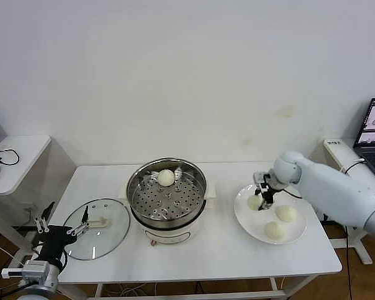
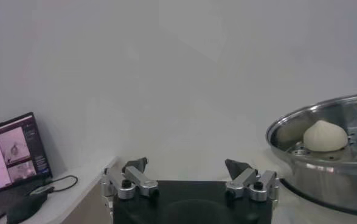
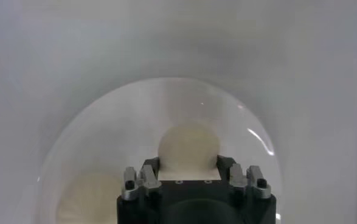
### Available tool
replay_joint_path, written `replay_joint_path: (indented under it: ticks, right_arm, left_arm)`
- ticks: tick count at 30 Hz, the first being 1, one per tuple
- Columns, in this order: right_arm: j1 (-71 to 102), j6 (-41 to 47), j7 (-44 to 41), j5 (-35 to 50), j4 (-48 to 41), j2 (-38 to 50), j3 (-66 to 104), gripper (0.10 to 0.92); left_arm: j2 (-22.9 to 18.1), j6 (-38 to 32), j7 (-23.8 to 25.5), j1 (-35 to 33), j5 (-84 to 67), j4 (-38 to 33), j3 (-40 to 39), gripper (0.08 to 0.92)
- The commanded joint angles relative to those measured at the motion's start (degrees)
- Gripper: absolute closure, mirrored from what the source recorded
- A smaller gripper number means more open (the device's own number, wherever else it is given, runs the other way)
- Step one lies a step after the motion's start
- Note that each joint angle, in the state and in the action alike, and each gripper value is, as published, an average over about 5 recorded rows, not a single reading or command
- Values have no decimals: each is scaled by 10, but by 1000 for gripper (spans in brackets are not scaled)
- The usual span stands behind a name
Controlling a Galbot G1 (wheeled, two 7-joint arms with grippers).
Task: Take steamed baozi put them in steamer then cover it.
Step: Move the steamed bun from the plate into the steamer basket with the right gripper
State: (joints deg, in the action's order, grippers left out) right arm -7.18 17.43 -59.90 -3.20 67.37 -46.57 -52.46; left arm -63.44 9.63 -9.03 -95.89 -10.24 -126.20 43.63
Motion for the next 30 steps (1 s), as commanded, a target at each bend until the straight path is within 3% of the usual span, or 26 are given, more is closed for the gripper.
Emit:
replay_joint_path:
  ticks: [1,7,17,30]
  right_arm:
    - [-152,18,-11,84,77,46,-84,431]
    - [-293,40,-8,168,132,42,-172,424]
    - [-375,101,42,305,177,-69,-218,416]
    - [-264,158,98,330,45,-303,-185,414]
  left_arm:
    - [1,1,0,0,-1,-3,0,177]
    - [2,0,0,4,-2,-4,-2,177]
    - [4,-2,0,9,-1,-2,-2,177]
    - [4,-3,0,7,-2,-8,14,177]
